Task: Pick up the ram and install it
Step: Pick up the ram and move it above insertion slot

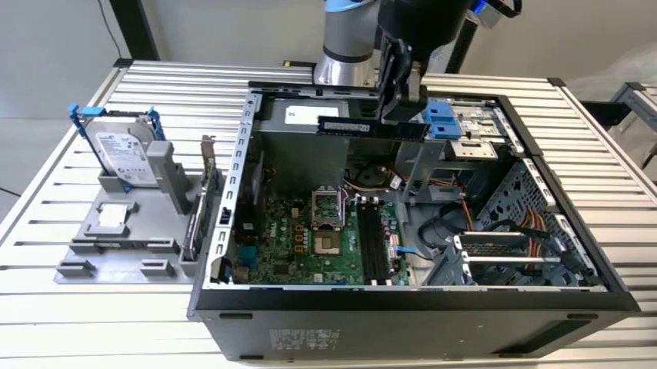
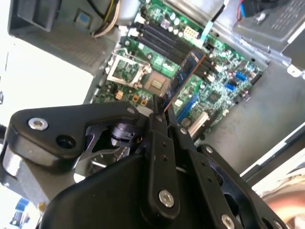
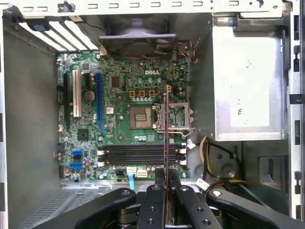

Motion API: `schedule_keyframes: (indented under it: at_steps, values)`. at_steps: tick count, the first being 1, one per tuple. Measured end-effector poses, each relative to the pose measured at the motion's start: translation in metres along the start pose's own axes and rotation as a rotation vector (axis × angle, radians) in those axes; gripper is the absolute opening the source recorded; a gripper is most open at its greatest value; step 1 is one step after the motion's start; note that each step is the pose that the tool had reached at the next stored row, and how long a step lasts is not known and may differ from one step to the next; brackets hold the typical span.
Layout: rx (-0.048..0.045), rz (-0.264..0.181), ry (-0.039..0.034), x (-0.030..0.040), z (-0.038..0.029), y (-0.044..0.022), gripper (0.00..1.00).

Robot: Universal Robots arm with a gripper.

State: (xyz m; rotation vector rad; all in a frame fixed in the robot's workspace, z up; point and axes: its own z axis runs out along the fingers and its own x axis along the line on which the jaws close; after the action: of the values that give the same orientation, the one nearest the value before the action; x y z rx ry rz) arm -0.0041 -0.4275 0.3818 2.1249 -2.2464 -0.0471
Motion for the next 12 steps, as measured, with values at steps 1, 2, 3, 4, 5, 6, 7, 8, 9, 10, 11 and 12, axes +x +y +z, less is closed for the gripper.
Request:
schedule_keyframes:
  at_steps: [1, 2, 3, 4, 5, 6, 7, 8, 9, 10, 11, 12]
  values:
    - [0.0, 0.0, -0.0004, -0.001, -0.0001, -0.0014, 0.0]
    - [-0.0001, 0.0, -0.0009, -0.0016, -0.0002, -0.0033, 0.0]
    - [-0.0001, 0.0, -0.0017, -0.0019, -0.0004, -0.0056, 0.0]
    - [-0.0002, 0.0, -0.0028, -0.0023, -0.0005, -0.0078, 0.0]
    - [-0.0002, 0.0, -0.0036, -0.0027, -0.0006, -0.0107, 0.0]
    - [-0.0002, 0.0, -0.0042, -0.0031, -0.0008, -0.0142, 0.0]
    - [-0.0002, 0.0, -0.0045, -0.0035, -0.0011, -0.0184, 0.0]
    - [-0.0003, 0.0, -0.0044, -0.0037, -0.0014, -0.0228, 0.0]
    - [-0.0003, -0.001, -0.0044, -0.004, -0.0016, -0.0272, 0.0]
    - [-0.0003, -0.001, -0.0045, -0.0043, -0.0018, -0.0314, 0.0]
    - [-0.0004, -0.001, -0.0044, -0.0045, -0.002, -0.0342, 0.0]
    - [-0.0003, -0.001, -0.0044, -0.0045, -0.002, -0.0347, 0.0]
